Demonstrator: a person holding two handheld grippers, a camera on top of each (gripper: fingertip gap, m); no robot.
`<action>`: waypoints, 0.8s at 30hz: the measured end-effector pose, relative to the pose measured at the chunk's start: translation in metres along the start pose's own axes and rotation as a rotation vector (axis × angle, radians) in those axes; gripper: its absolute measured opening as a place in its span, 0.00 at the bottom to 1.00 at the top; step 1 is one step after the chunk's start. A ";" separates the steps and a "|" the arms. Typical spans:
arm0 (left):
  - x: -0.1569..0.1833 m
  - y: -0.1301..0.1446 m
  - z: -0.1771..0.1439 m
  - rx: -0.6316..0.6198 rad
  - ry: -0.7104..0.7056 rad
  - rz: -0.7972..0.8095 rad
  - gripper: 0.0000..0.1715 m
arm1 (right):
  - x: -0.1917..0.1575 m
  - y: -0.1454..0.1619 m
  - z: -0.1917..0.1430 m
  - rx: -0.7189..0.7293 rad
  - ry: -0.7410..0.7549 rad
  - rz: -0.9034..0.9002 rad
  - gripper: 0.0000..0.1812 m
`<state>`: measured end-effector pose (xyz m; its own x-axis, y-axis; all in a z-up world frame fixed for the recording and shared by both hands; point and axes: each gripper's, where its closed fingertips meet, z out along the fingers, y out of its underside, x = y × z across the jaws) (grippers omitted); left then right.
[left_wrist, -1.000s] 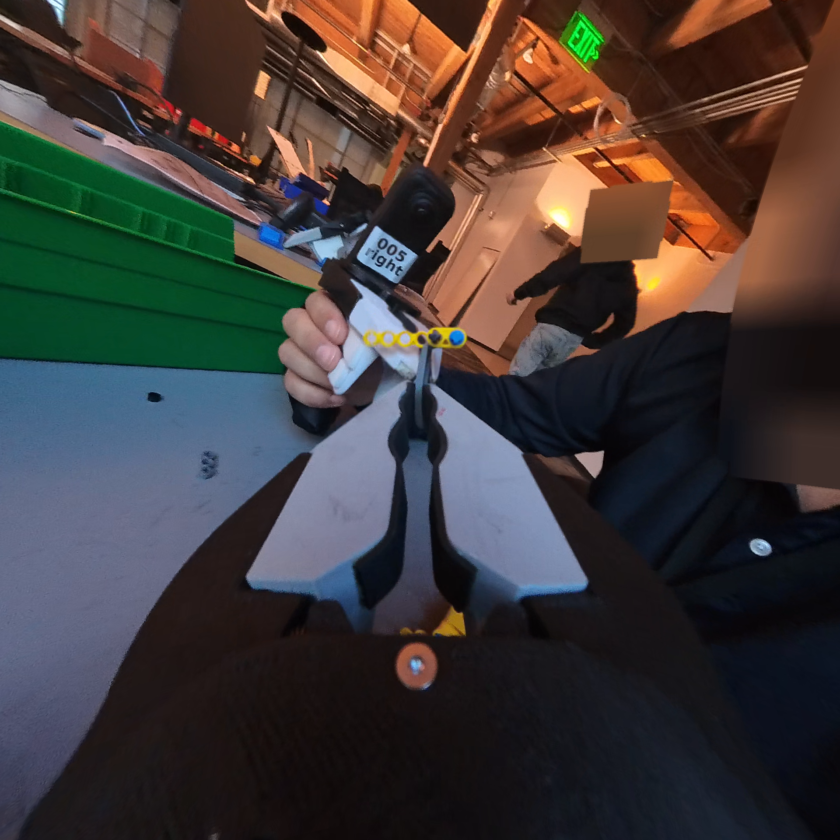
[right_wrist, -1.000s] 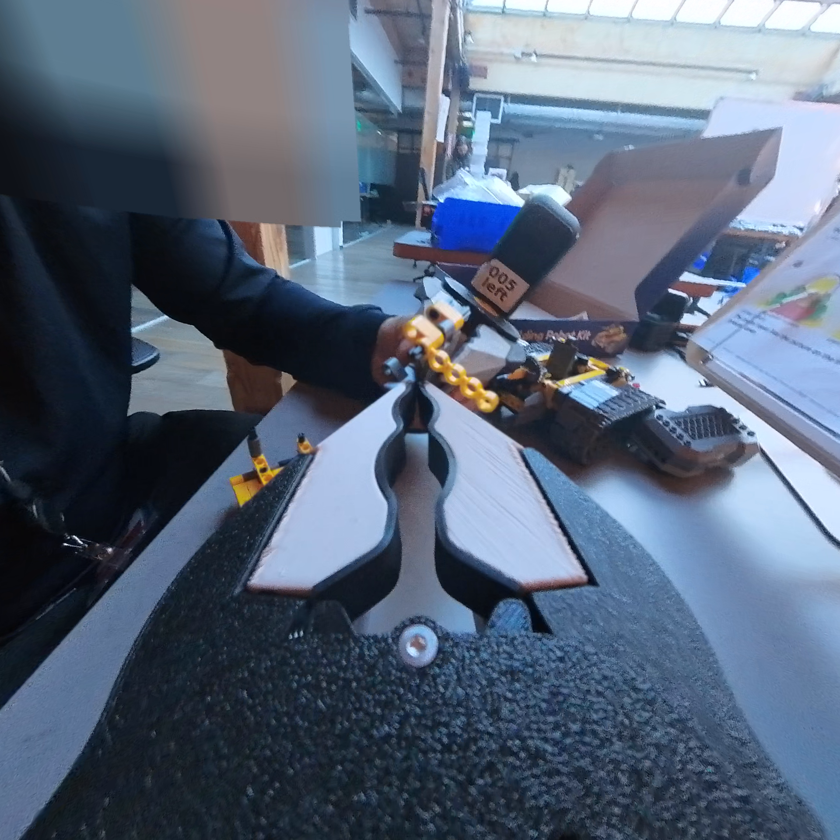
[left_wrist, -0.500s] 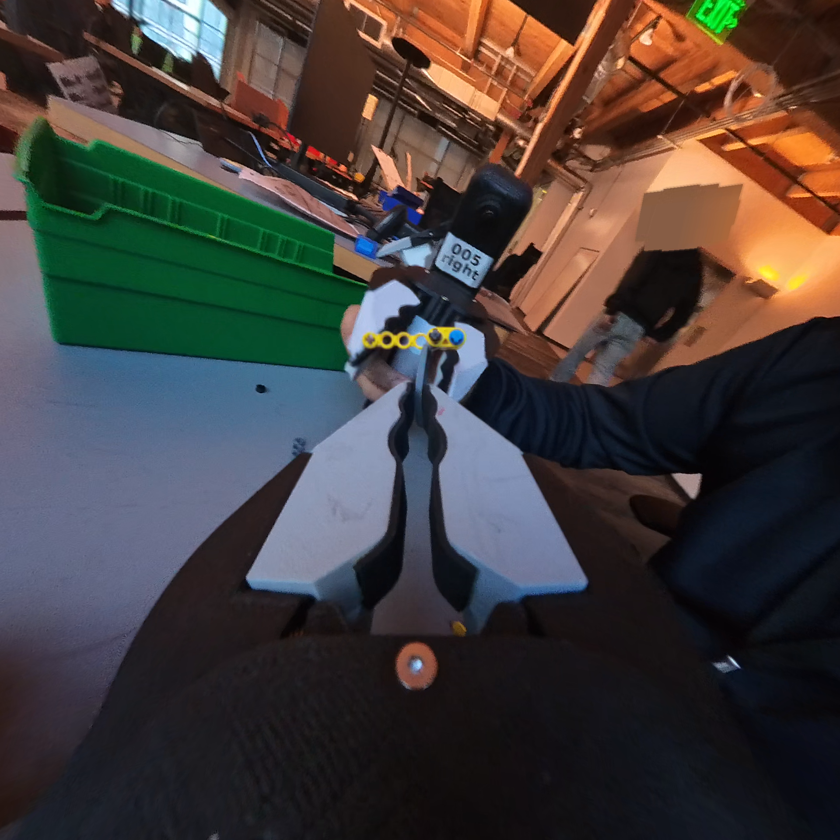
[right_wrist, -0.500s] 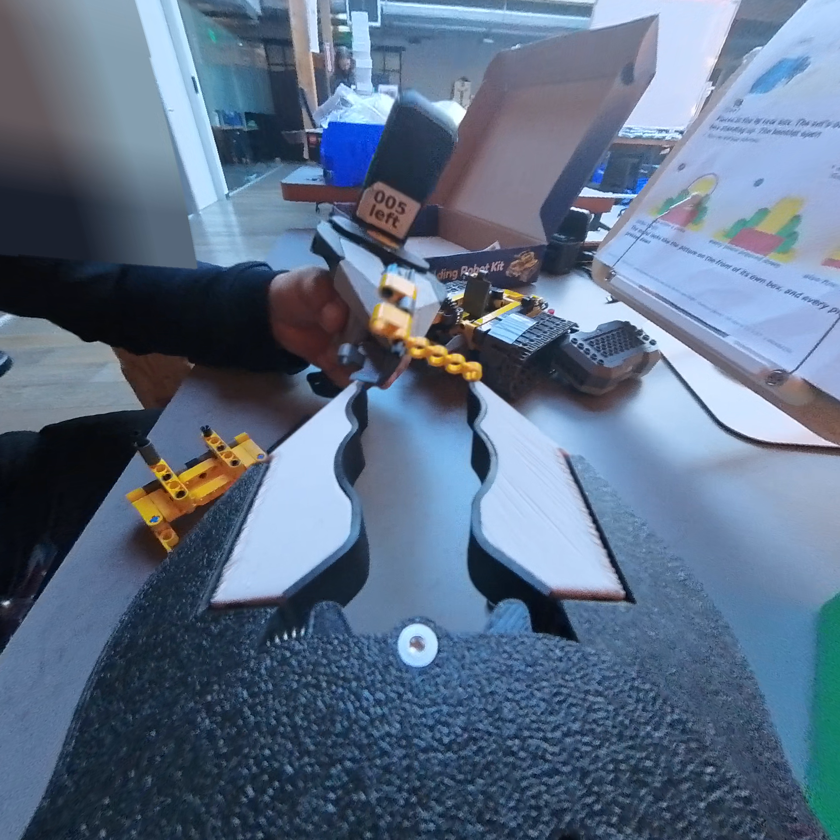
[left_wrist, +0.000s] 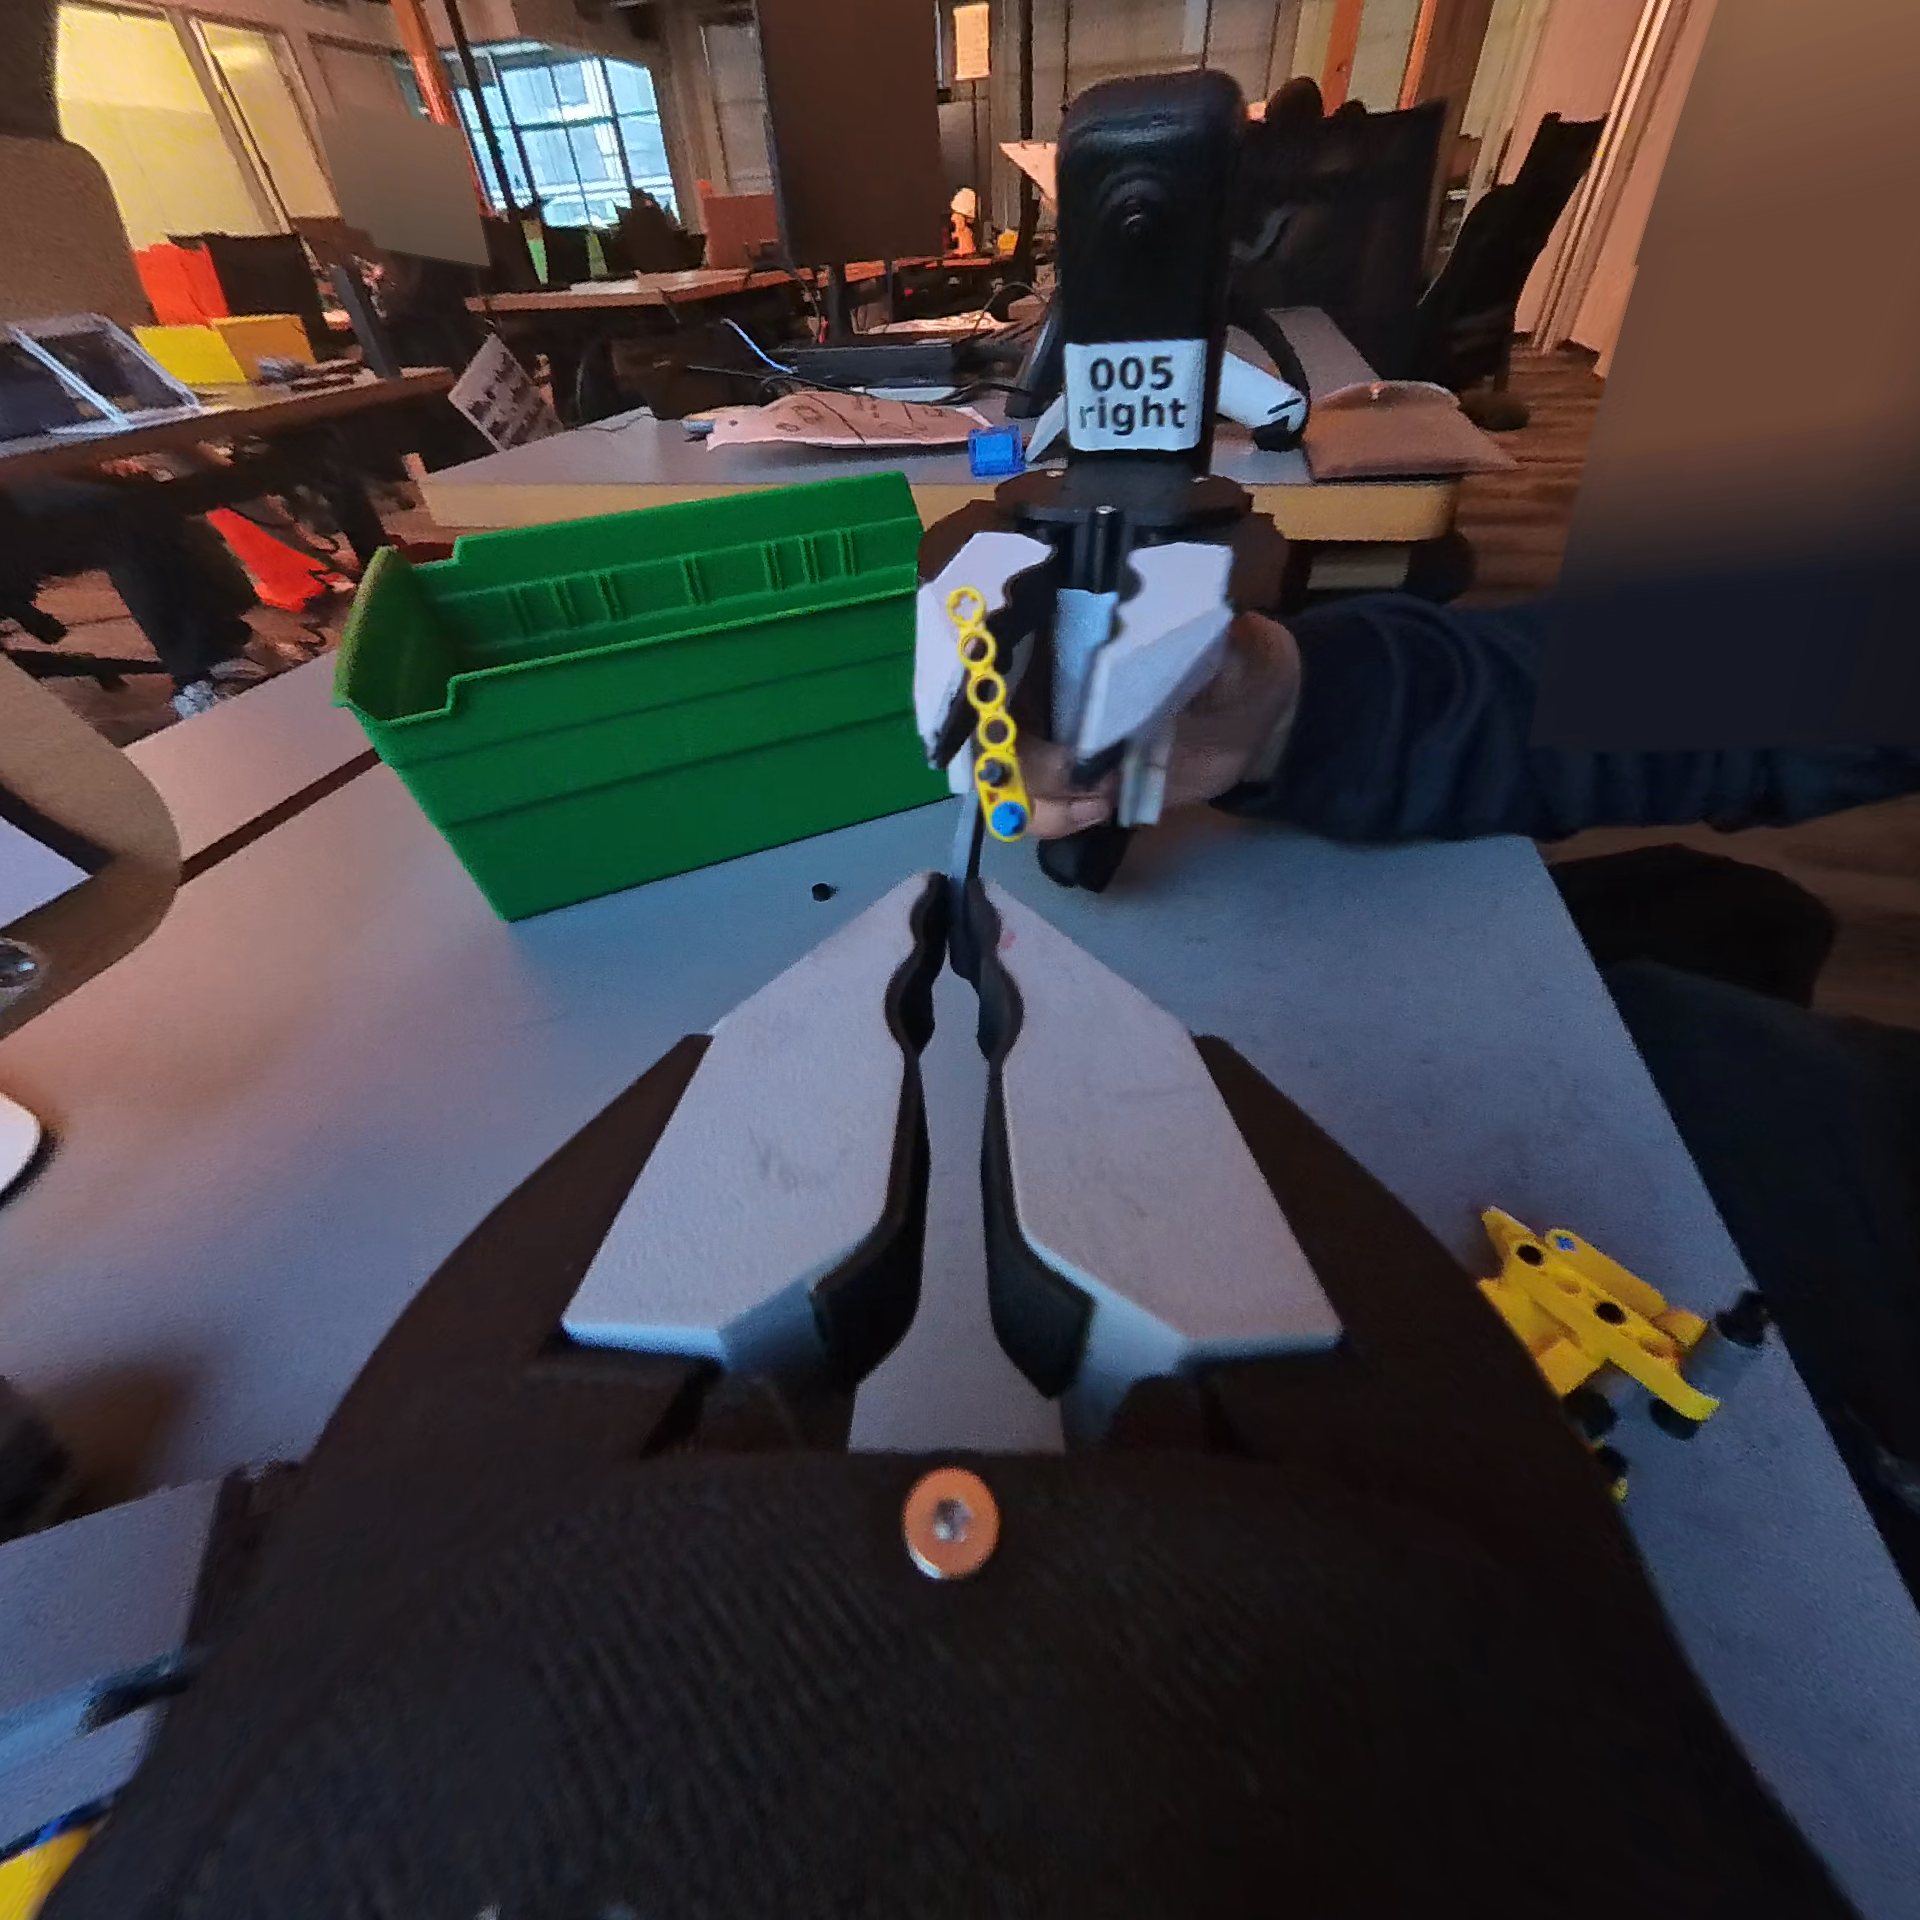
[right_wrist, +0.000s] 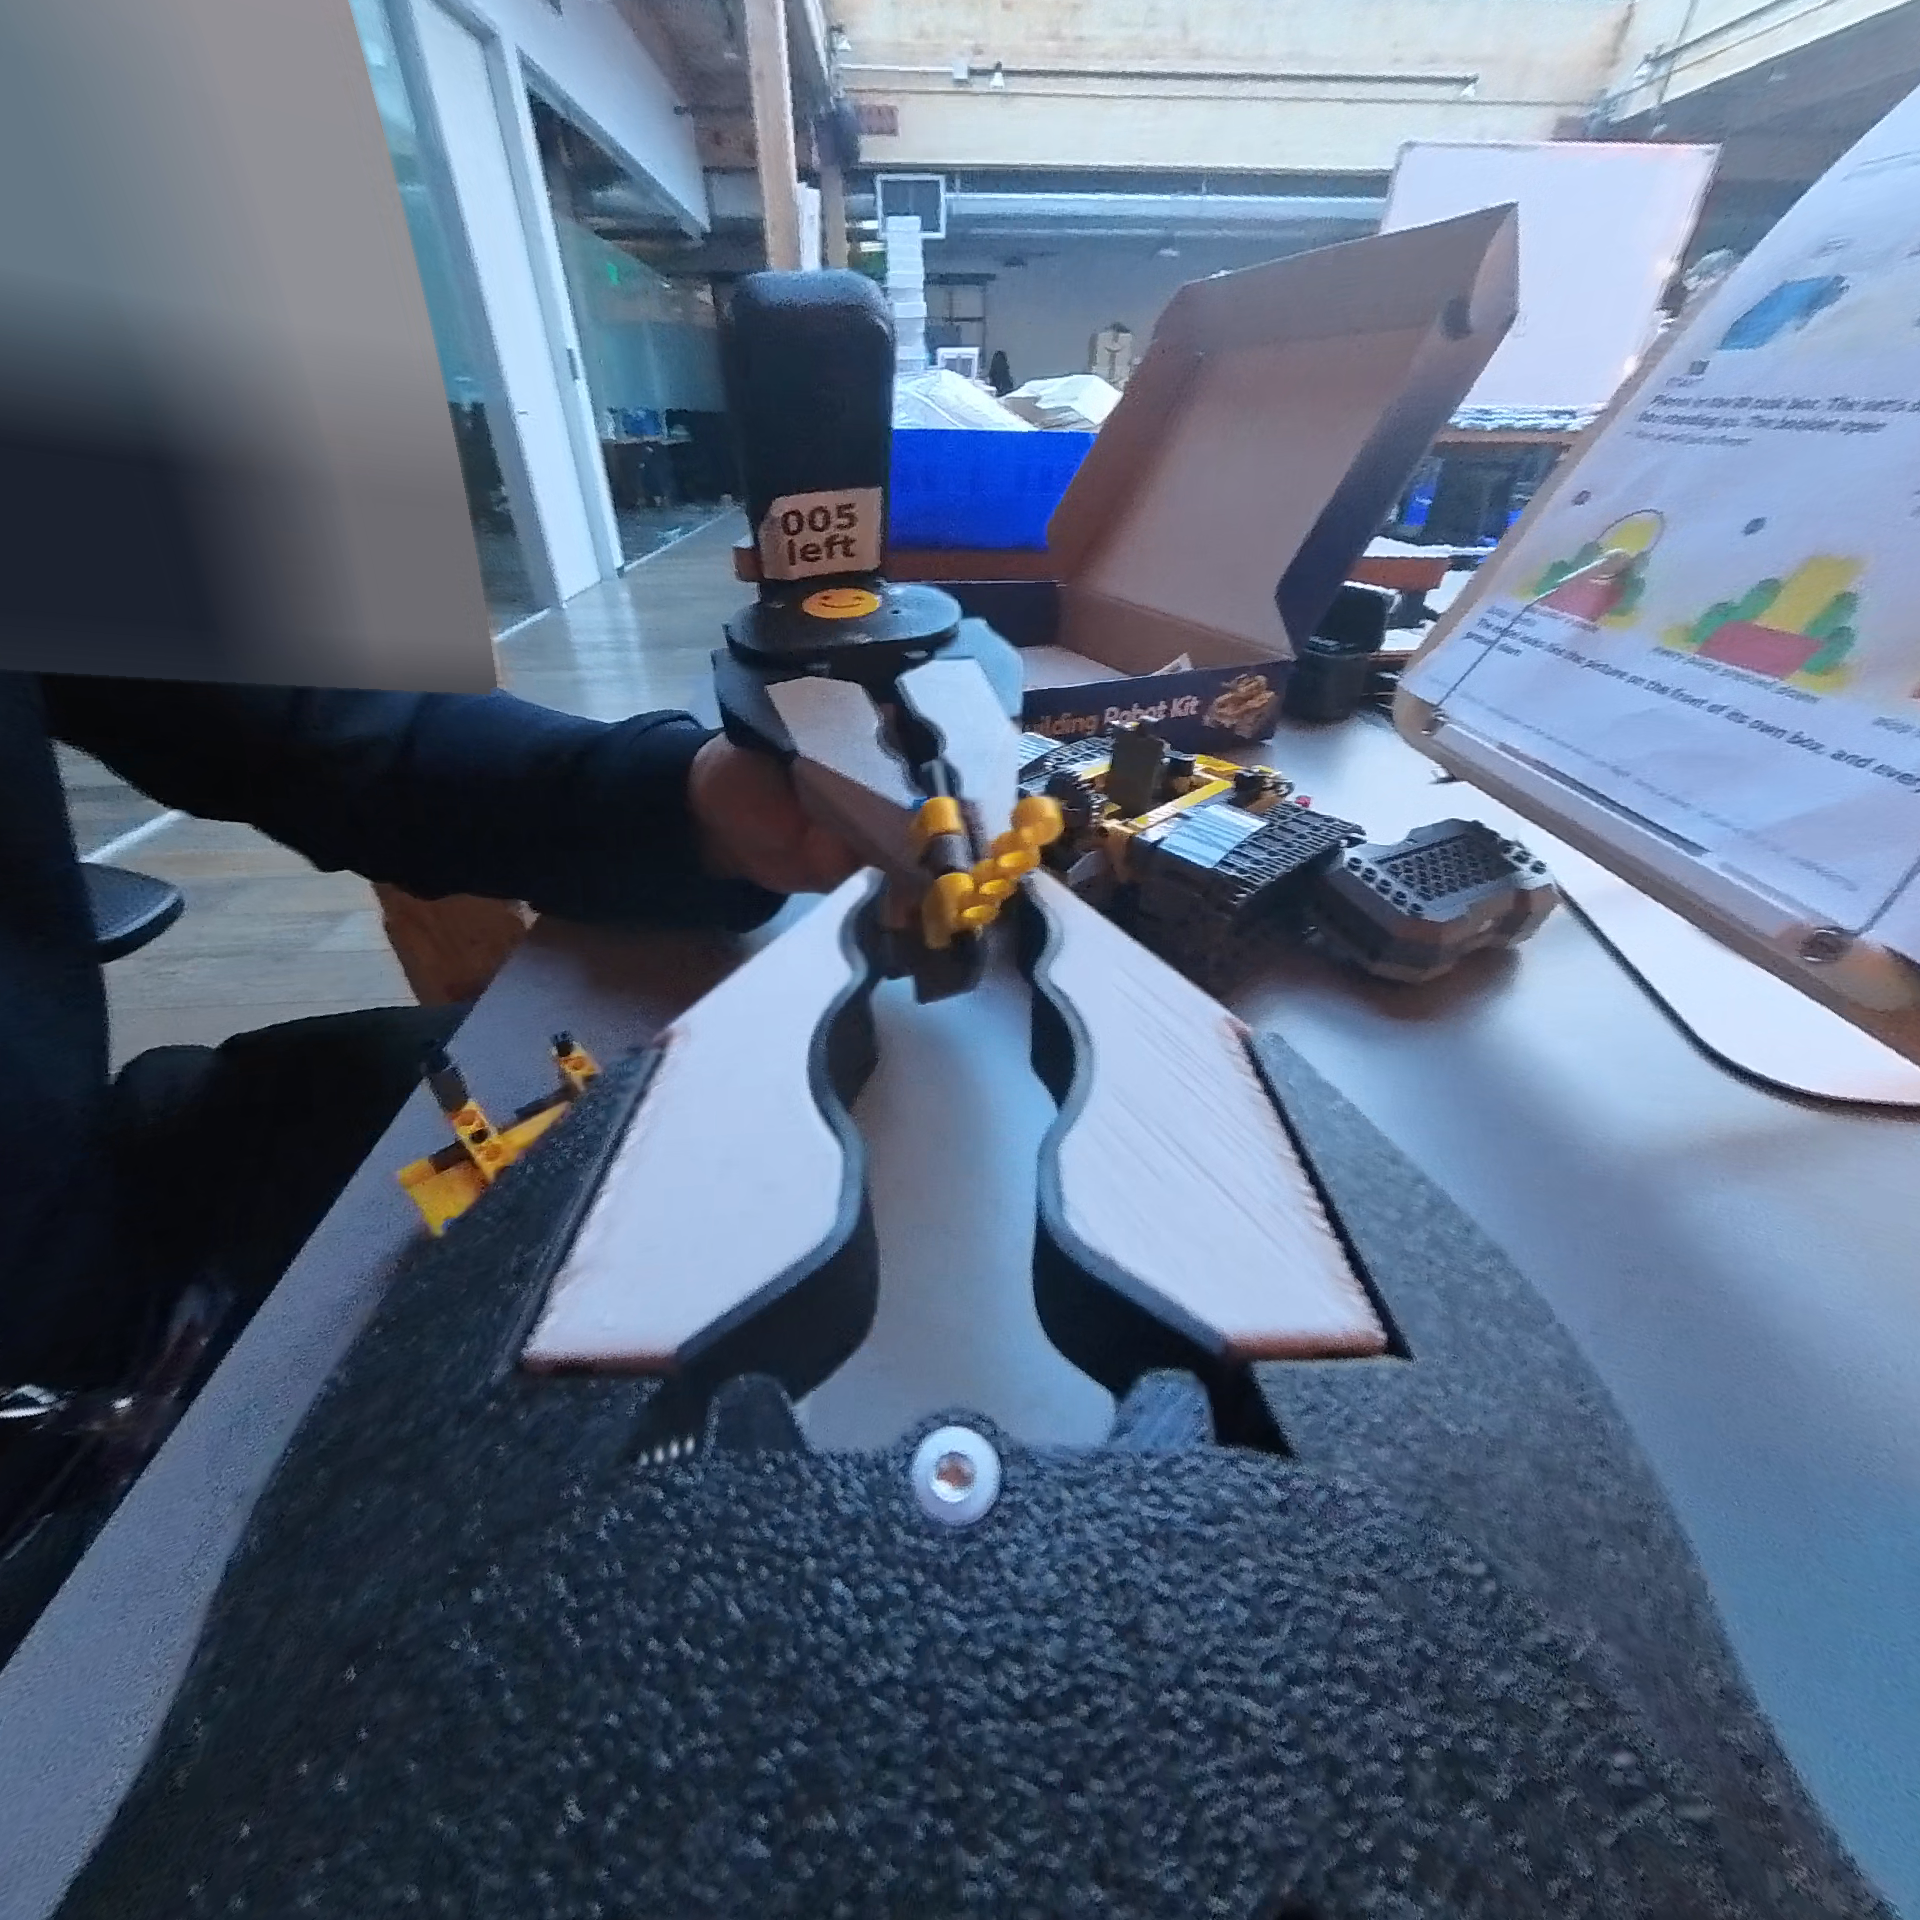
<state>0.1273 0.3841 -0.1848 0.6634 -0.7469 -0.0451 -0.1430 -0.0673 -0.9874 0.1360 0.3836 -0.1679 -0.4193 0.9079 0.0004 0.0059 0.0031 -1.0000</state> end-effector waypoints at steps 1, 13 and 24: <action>0.002 0.001 0.001 0.002 0.017 -0.020 0.00 | 0.003 0.000 -0.001 0.006 0.017 -0.005 0.06; 0.011 0.008 0.015 -0.005 0.050 -0.031 0.08 | -0.005 0.000 0.006 0.030 -0.105 0.253 0.02; -0.029 0.011 0.008 -0.201 -0.407 0.486 0.00 | 0.032 0.006 0.015 0.049 0.167 0.450 0.02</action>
<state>0.1128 0.4102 -0.1952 0.7079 -0.4166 -0.5703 -0.6036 0.0624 -0.7948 0.1089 0.4065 -0.1736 -0.2329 0.8696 -0.4354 0.1090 -0.4215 -0.9002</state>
